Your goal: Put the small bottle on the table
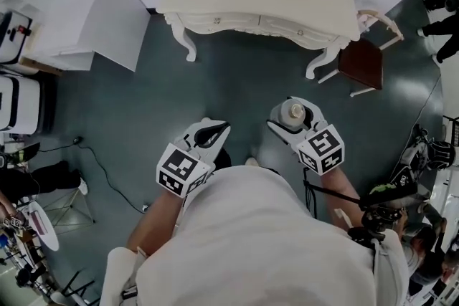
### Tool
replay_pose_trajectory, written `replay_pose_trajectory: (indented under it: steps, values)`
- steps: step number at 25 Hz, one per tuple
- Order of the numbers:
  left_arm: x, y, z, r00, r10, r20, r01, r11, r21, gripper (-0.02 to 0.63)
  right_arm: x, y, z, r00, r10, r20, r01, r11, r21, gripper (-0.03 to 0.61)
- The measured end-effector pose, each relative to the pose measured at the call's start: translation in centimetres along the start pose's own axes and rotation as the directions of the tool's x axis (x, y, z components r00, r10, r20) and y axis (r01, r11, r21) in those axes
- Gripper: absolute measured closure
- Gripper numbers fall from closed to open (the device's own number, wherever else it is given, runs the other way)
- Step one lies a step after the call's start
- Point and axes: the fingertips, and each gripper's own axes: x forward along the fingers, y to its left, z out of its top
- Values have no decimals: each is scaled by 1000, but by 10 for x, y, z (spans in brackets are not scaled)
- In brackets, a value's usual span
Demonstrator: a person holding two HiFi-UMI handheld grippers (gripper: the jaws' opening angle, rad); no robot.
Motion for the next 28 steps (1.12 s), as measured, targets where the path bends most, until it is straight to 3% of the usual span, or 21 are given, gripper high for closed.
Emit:
replay_pose_trajectory:
  steps: [7, 13, 18, 22, 28]
  values:
    - [-10, 99, 61, 997, -79, 20, 78, 995, 62, 611, 62, -26, 80, 997, -83, 1, 83, 996, 38, 239]
    - [-28, 212, 73, 993, -117, -4, 117, 991, 65, 611, 161, -50, 143, 994, -112, 7, 111, 992, 60, 239]
    - [-24, 243, 88, 996, -85, 16, 84, 996, 36, 611, 189, -86, 169, 993, -116, 7, 115, 992, 45, 239]
    - [18, 253, 102, 999, -34, 31, 34, 999, -3, 611, 201, -151, 176, 996, -91, 4, 91, 996, 9, 239]
    - [52, 330, 111, 997, 73, 24, -72, 996, -60, 611, 287, -226, 200, 1000, -23, -12, 23, 999, -38, 239]
